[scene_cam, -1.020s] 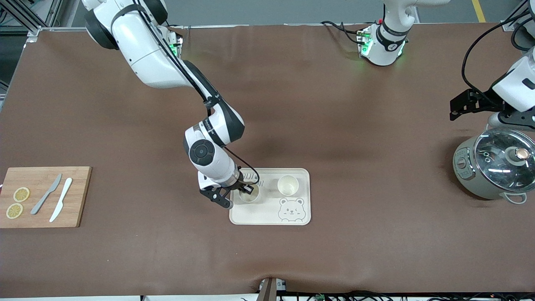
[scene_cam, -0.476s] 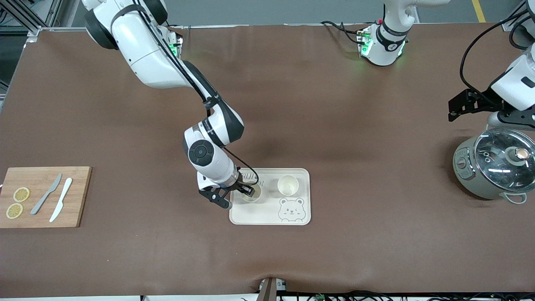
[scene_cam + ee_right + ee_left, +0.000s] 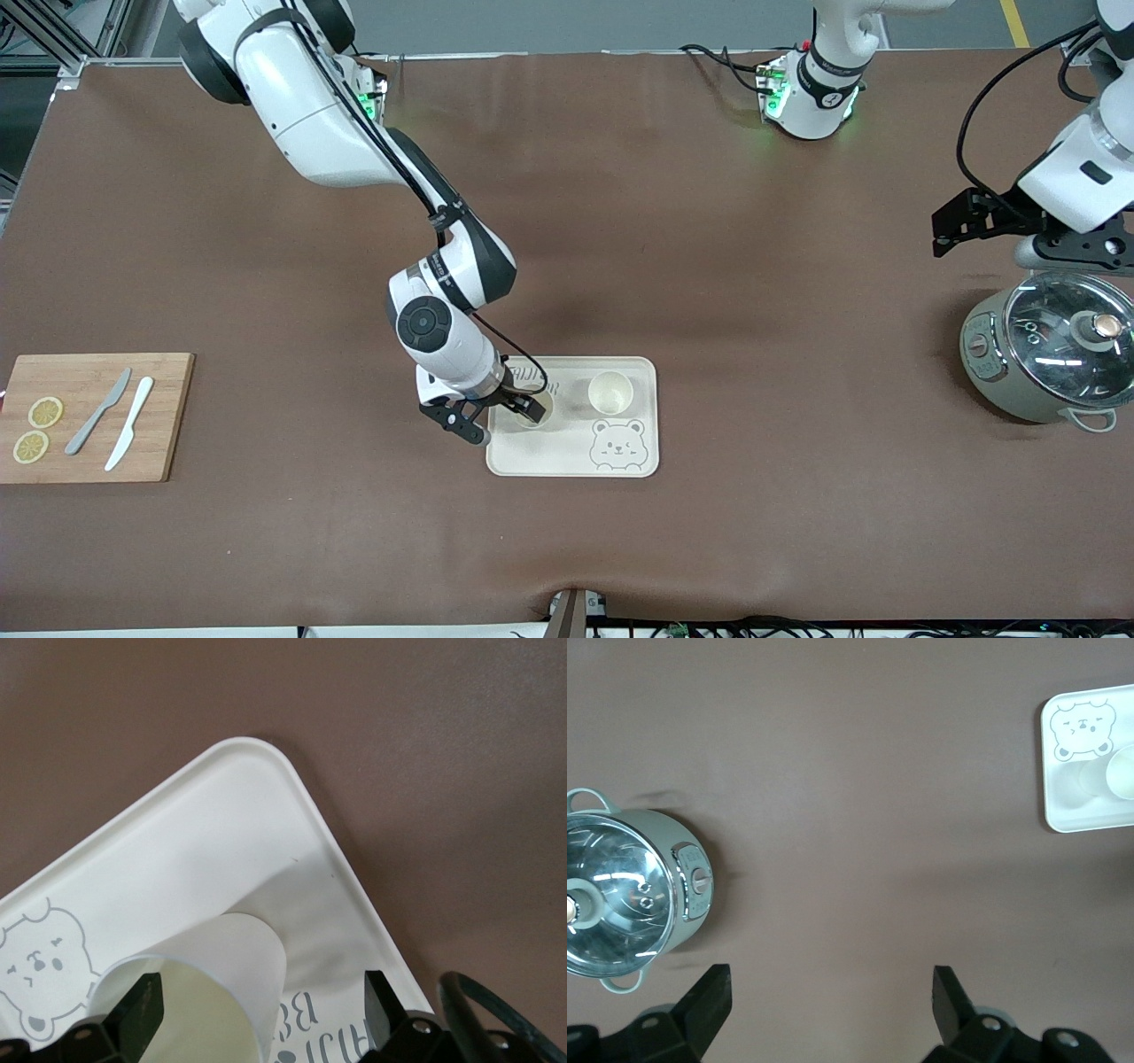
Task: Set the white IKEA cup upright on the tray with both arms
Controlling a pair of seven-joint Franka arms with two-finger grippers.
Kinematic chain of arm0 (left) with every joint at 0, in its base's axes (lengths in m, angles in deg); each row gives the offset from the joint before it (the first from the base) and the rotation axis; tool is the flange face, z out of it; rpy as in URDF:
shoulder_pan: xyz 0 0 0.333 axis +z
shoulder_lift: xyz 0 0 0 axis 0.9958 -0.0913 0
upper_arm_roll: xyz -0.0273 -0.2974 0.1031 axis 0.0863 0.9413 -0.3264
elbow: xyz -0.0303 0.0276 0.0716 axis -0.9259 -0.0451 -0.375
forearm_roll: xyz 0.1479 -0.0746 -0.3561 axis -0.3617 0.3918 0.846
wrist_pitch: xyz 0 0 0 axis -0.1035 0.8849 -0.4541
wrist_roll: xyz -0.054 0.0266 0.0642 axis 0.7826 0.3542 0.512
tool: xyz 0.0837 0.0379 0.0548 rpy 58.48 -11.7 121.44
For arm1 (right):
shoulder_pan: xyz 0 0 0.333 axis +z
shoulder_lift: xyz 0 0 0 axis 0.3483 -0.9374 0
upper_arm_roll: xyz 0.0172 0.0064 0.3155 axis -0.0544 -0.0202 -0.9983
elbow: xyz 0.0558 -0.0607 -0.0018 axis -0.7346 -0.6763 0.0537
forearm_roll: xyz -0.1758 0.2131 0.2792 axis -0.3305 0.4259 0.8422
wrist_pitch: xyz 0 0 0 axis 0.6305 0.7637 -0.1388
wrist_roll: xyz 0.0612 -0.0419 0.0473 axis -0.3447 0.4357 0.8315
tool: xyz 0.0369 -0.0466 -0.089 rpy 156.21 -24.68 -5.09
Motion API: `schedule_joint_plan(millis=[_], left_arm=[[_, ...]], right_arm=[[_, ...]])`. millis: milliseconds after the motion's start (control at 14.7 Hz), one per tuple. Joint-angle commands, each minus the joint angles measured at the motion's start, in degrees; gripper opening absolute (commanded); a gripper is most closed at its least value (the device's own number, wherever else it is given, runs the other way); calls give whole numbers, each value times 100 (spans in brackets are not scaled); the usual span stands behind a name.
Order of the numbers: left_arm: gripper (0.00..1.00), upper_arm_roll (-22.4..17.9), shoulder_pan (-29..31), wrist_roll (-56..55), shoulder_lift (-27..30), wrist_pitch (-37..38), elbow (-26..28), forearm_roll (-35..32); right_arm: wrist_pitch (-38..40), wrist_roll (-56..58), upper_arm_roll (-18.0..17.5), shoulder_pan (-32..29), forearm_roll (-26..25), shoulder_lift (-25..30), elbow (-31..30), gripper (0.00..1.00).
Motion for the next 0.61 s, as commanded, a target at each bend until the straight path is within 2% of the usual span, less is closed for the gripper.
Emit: schedule_joint_plan(millis=[0, 204, 408, 544], left_arm=[[100, 34, 16, -67, 27, 9, -92, -93], [100, 52, 16, -66, -9, -79, -92, -119], [100, 52, 33, -66, -26, -106, -84, -110], [100, 52, 68, -66, -35, -106, -75, -119]], right_arm=[[640, -74, 13, -4, -75, 288, 12, 100], [1747, -39, 4, -109, -93, 972, -180, 100], [2802, 259, -14, -267, -58, 2122, -785, 100], [3225, 496, -5, -381, -49, 2940, -1348, 100]])
